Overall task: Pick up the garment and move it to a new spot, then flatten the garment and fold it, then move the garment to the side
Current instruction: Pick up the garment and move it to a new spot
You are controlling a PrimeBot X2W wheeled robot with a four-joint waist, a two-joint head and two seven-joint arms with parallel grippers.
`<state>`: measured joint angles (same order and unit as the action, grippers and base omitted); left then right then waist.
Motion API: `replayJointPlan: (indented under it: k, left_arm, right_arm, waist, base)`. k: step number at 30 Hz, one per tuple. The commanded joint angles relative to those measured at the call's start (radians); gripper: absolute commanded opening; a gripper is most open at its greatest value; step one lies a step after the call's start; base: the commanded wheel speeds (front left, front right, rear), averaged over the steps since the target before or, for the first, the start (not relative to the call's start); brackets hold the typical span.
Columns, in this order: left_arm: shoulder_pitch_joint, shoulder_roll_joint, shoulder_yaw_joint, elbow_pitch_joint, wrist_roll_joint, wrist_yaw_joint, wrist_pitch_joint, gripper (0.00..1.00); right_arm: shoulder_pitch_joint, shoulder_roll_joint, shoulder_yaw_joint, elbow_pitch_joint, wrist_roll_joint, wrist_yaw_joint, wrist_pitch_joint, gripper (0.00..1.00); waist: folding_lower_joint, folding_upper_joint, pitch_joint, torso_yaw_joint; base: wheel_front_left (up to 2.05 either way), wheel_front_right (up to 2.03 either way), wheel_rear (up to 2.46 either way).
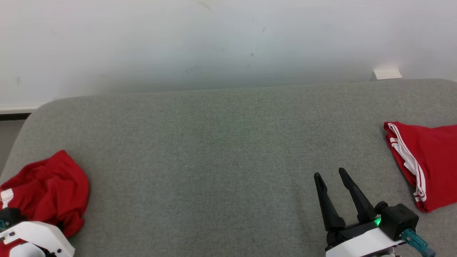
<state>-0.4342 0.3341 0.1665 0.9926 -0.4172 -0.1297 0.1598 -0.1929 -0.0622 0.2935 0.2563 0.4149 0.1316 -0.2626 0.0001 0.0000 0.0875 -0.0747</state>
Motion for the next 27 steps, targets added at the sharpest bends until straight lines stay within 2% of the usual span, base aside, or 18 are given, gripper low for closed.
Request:
replayJointPlan:
  k: [1, 8, 13, 21, 27]
  left_arm:
    - [-0.007, 0.004, -0.019, 0.011, -0.016, 0.000, -0.013, 0.00]
    - [-0.040, 0.043, -0.125, -0.023, -0.044, 0.000, -0.086, 0.00]
    - [-0.082, 0.088, -0.216, -0.108, -0.051, 0.000, -0.104, 0.00]
    - [-0.174, 0.113, -0.379, -0.360, -0.044, 0.000, -0.051, 0.00]
    - [-0.174, 0.076, -0.432, -0.567, -0.088, 0.000, 0.018, 0.00]
  right_arm:
    - [0.010, -0.007, 0.000, 0.005, -0.004, -0.002, -0.002, 1.00]
    - [0.029, -0.014, 0.000, 0.013, 0.000, -0.002, -0.002, 1.00]
    - [0.046, -0.013, -0.011, -0.001, 0.008, -0.002, -0.002, 1.00]
    - [0.071, -0.025, -0.046, -0.013, 0.009, -0.002, -0.001, 1.00]
    - [0.075, -0.027, -0.066, -0.028, 0.013, -0.002, -0.001, 1.00]
  waist:
    - [-0.0001, 0.0000, -0.005, 0.006]
    - [-0.0001, 0.0000, -0.060, 0.036]
    - [-0.0001, 0.0000, -0.099, 0.052]
    - [-0.0001, 0.0000, -0.140, 0.062]
    - [-0.0001, 0.0000, -0.159, 0.014]
  base:
    - [0.00, 0.00, 0.00]
    - [0.00, 0.00, 0.00]
    - [0.00, 0.00, 0.00]
    - [0.00, 0.00, 0.00]
    - [0.00, 0.00, 0.00]
